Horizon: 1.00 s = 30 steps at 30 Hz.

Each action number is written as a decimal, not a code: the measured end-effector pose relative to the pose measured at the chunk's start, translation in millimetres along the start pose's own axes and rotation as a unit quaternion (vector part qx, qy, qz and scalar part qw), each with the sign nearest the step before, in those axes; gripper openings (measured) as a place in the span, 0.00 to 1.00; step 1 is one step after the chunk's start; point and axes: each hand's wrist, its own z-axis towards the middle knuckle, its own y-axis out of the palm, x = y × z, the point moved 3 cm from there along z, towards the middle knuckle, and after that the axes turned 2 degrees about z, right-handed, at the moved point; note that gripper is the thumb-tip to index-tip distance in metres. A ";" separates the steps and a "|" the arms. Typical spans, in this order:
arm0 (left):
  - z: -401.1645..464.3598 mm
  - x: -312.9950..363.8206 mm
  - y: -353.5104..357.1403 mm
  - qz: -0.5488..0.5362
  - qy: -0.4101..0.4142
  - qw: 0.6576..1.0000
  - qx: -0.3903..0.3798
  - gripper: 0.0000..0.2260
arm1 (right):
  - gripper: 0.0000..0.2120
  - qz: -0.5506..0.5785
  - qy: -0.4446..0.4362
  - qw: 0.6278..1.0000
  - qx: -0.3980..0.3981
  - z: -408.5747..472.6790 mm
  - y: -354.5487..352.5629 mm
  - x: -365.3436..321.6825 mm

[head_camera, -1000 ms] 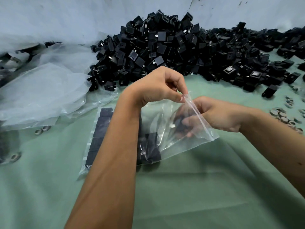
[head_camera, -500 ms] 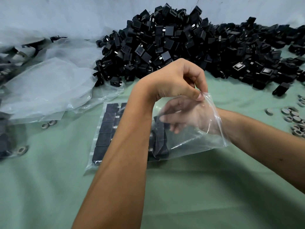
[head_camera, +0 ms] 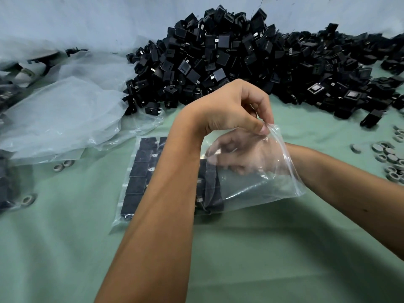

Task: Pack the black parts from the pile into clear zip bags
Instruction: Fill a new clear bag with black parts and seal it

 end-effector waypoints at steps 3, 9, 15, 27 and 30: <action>0.4 -5.3 -0.7 -0.006 -0.010 1.000 0.000 0.07 | 0.12 0.079 -0.013 0.996 -0.030 -32.5 -5.1 -27.0; 4.2 -19.6 10.1 0.008 -0.064 0.998 -0.025 0.07 | 0.09 0.078 0.143 0.986 0.029 -86.6 -55.4 -43.7; 8.6 -27.8 25.8 0.046 -0.123 0.990 -0.057 0.07 | 0.05 -0.087 0.122 0.927 0.344 -37.2 -94.4 -39.1; 1.8 -26.0 14.7 0.078 -0.141 0.982 -0.101 0.06 | 0.28 -0.478 -0.002 0.854 0.205 60.9 -94.2 -60.5; 0.8 -24.2 11.5 0.086 -0.139 0.982 -0.097 0.06 | 0.13 -0.477 -0.019 0.839 0.260 47.3 -85.8 -66.4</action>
